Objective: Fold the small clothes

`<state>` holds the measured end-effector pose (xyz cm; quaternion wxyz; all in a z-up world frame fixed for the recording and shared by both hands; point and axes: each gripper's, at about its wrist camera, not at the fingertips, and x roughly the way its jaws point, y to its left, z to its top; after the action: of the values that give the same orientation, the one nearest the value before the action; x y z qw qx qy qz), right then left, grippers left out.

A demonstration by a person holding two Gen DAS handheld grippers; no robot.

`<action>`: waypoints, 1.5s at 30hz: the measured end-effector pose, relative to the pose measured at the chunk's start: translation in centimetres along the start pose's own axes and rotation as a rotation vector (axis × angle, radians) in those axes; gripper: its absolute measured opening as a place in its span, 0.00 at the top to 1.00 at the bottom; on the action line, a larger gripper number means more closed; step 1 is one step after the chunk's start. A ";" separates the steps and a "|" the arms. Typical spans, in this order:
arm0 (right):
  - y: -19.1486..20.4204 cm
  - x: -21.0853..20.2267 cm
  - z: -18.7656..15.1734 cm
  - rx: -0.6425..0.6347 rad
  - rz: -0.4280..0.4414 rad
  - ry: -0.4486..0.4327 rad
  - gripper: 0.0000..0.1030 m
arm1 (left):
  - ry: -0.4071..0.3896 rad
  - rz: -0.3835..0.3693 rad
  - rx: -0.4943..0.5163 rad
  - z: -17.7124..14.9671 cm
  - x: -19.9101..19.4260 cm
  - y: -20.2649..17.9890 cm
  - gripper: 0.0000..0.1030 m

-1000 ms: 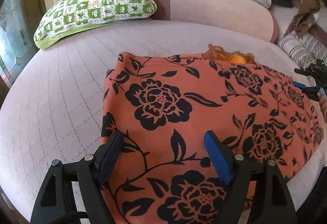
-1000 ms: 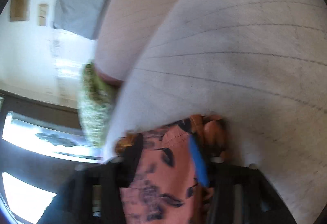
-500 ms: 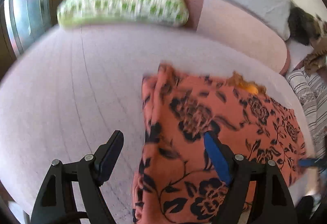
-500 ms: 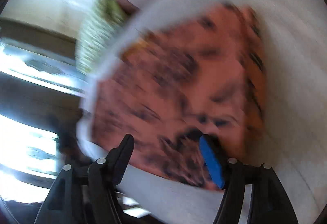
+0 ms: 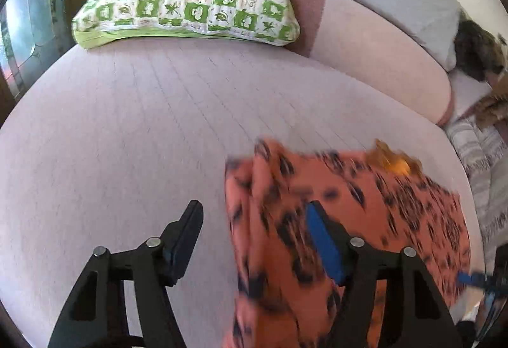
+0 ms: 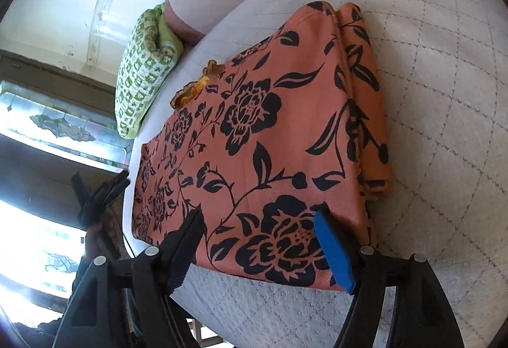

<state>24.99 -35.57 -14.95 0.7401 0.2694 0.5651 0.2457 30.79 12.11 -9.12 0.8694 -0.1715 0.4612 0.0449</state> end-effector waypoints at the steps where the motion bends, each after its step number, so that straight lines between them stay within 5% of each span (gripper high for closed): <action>1: -0.1 -0.1 0.0 -0.004 0.002 -0.002 0.27 | 0.011 -0.013 -0.007 0.8 0.9 0.0 0.49; 4: -0.1 0.1 -0.1 -0.005 0.010 -0.009 0.27 | 0.068 0.023 -0.001 2.4 4.0 0.1 0.68; 6: 0.0 0.2 0.0 -0.008 0.010 -0.010 0.27 | 0.111 0.083 -0.022 2.0 5.9 1.1 0.68; 10: -0.2 0.1 0.0 -0.009 0.014 -0.007 0.27 | 0.082 0.088 -0.007 1.3 5.4 1.2 0.67; 16: 0.3 -0.8 0.0 0.039 0.009 -0.021 0.27 | 0.014 0.125 0.035 1.1 1.9 -0.4 0.61; 20: 0.8 -2.7 -0.6 0.067 0.116 -0.109 0.26 | -0.101 0.068 0.139 -1.4 -3.2 -2.1 0.57; 25: -2.1 -1.7 -1.0 0.205 0.091 -0.137 0.22 | -0.015 0.088 0.107 -4.7 -2.4 -2.1 0.54; 30: 2.8 -3.9 -1.9 0.035 -0.115 -0.185 0.22 | -0.045 0.056 0.094 -7.2 -5.2 -3.4 0.37; 32: 2.9 -4.6 -3.1 0.074 -0.144 -0.215 0.22 | -0.056 0.031 0.130 -8.1 -6.5 -4.9 0.35; 39: -2.0 -4.6 -6.5 0.407 -0.046 -0.270 0.22 | -0.049 -0.035 0.226 -9.4 -5.8 -11.1 0.31; 41: -1.9 -4.7 -6.5 0.420 -0.013 -0.307 0.22 | -0.048 -0.043 0.246 -9.4 -5.4 -12.8 0.31; 45: -1.7 -6.1 -3.1 0.339 -0.088 -0.421 0.20 | -0.041 -0.063 0.284 -9.3 -4.2 -15.7 0.31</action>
<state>20.62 -40.50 -12.46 0.7956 0.4098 0.4430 0.0539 24.74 -5.43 -6.45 0.8953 -0.0603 0.4392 -0.0447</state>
